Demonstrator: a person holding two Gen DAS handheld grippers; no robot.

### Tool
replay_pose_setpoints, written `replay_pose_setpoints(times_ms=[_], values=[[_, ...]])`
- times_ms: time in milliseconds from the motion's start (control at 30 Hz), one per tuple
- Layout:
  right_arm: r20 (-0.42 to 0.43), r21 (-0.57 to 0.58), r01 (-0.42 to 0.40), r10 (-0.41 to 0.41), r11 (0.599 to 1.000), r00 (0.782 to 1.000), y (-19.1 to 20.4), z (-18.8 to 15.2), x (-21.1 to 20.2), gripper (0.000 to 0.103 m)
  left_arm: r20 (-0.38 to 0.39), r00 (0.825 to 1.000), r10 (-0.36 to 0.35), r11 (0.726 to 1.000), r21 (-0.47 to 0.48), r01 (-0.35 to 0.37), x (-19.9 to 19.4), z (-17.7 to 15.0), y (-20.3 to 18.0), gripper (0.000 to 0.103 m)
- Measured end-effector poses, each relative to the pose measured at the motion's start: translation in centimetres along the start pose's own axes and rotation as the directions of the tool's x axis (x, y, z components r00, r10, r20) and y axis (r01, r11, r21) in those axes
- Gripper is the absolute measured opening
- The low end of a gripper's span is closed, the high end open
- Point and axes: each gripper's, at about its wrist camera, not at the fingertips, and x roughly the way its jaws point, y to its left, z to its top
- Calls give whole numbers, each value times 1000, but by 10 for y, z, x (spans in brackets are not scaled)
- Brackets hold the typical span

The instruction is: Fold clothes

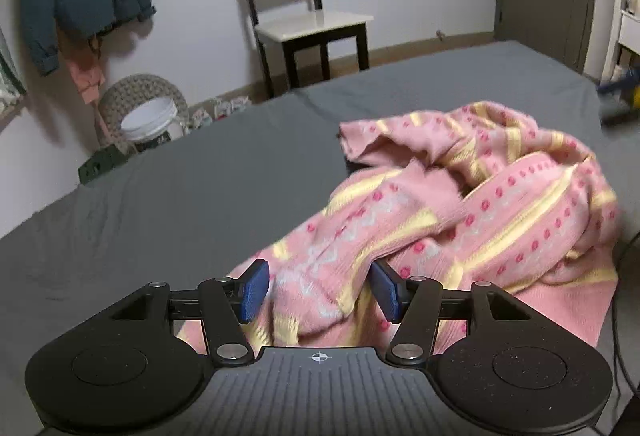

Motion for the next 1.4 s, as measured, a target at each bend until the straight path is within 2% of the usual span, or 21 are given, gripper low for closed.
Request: replay_pose_setpoints(times_ms=[67, 133, 300, 367, 433, 567, 667, 767, 833, 867, 900, 933, 967, 1033, 1067, 1133, 1167, 1267, 1300, 1367, 1400], values=[[26, 45, -50, 49, 998, 998, 1, 2, 16, 83, 20, 1000, -7, 1000, 2, 7, 1, 4, -2, 57], [-38, -44, -53, 51, 998, 998, 12, 2, 46, 74, 41, 999, -24, 999, 46, 22, 1, 8, -7, 57], [-127, -199, -49, 23, 979, 992, 36, -12, 103, 58, 84, 996, 8, 957, 289, -32, 7, 12, -35, 69], [-164, -167, -81, 54, 983, 985, 40, -17, 114, 36, 60, 998, 7, 938, 346, -28, 14, 11, -41, 70], [-165, -155, -70, 44, 985, 985, 40, -21, 115, 7, 14, 1000, -11, 950, 313, 6, 19, 9, -37, 70], [-46, 42, 95, -93, 995, 995, 14, -8, 75, 6, -60, 997, -48, 995, 81, 52, 22, 15, -7, 69], [-55, 41, 310, -308, 950, 950, -6, -10, 34, 6, -70, 997, -43, 998, -41, 40, 19, 15, 11, 69], [-225, -49, 348, -350, 936, 909, -18, -33, 21, 6, -69, 997, -19, 999, -44, 16, 15, 14, 14, 69], [-377, -121, 290, -314, 949, 871, -18, -47, 26, 7, -69, 998, -9, 999, -31, 6, 13, 13, 10, 70], [-384, -133, 272, -302, 953, 872, -15, -48, 26, 9, -68, 998, -5, 1000, -23, 4, 12, 13, 8, 70], [-343, -107, 263, -284, 959, 895, -12, -43, 21, 12, -66, 998, -6, 1000, -13, 5, 12, 14, 6, 70], [-290, -65, 244, -252, 968, 923, -10, -36, 15, 25, -63, 998, -11, 1000, -1, 11, 11, 15, 4, 70], [-227, -14, 219, -216, 976, 950, -9, -27, 8, 54, -59, 998, -18, 1000, 5, 18, 10, 16, 4, 70], [-87, 57, 186, -181, 981, 980, -8, -15, -3, 84, -47, 998, -40, 999, -2, 40, 9, 17, 5, 70], [-15, 79, 169, -168, 983, 986, -7, -11, -6, 84, -35, 998, -58, 998, -20, 57, 7, 18, 6, 70], [6, 102, 116, -117, 988, 993, -10, -9, 7, 76, -14, 996, -93, 993, -71, 91, 5, 20, 13, 70], [-14, 112, 133, -132, 985, 991, -14, -11, 19, 67, -8, 995, -102, 989, -105, 101, 4, 20, 17, 70], [-126, 40, 265, -258, 964, 958, -26, -17, 65, 58, -20, 994, -105, 981, -163, 101, 11, 18, 26, 69], [-155, 34, 266, -258, 963, 954, -29, -21, 76, 54, -27, 994, -108, 980, -171, 102, 13, 16, 27, 69], [-212, 50, 244, -229, 968, 950, -34, -30, 93, 12, -36, 992, -117, 978, -179, 109, 18, 13, 28, 69], [-213, 92, 240, -216, 966, 953, -39, -31, 92, 12, -40, 993, -112, 979, -177, 103, 20, 13, 27, 69]])
